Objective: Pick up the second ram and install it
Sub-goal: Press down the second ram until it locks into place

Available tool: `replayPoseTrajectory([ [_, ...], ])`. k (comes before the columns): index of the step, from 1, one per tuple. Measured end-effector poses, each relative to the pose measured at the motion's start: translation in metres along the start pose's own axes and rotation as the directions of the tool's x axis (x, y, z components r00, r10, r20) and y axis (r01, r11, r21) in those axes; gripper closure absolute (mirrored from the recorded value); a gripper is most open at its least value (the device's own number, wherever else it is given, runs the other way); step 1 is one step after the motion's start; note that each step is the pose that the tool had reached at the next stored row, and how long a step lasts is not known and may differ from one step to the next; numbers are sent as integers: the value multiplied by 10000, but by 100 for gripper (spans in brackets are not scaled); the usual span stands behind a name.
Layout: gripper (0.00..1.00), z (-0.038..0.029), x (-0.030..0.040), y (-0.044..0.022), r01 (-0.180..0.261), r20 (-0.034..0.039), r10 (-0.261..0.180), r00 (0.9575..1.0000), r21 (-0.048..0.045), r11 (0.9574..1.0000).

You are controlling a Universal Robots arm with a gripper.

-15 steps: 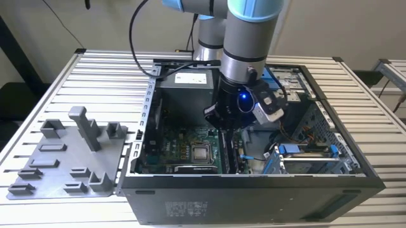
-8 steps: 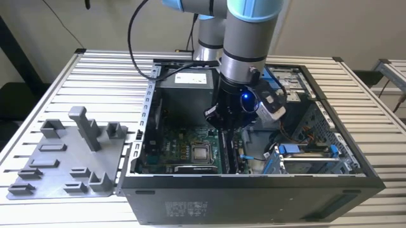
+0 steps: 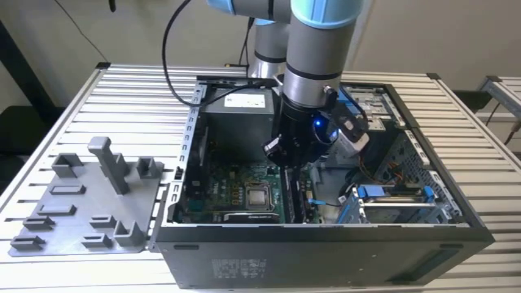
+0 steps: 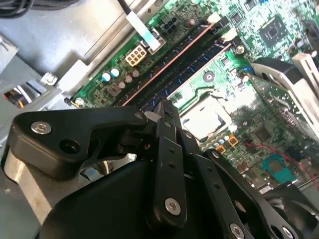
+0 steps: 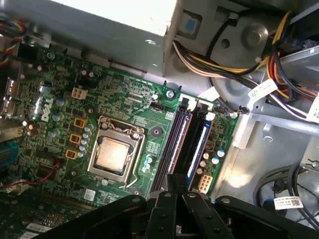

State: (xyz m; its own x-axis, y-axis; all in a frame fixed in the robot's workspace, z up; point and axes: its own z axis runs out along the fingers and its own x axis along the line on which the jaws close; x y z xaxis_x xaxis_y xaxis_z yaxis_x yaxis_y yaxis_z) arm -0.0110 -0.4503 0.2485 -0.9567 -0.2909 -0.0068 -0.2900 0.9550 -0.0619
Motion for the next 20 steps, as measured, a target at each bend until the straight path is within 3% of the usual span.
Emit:
replayPoseTrajectory([
  [3,89,0,0,0,515,31,-515,9987,-3,9987],
  [8,89,0,2,1,1176,71,-1176,9930,-4,9931],
  [20,89,2,2,0,2032,120,-2031,9791,-3,9791],
])
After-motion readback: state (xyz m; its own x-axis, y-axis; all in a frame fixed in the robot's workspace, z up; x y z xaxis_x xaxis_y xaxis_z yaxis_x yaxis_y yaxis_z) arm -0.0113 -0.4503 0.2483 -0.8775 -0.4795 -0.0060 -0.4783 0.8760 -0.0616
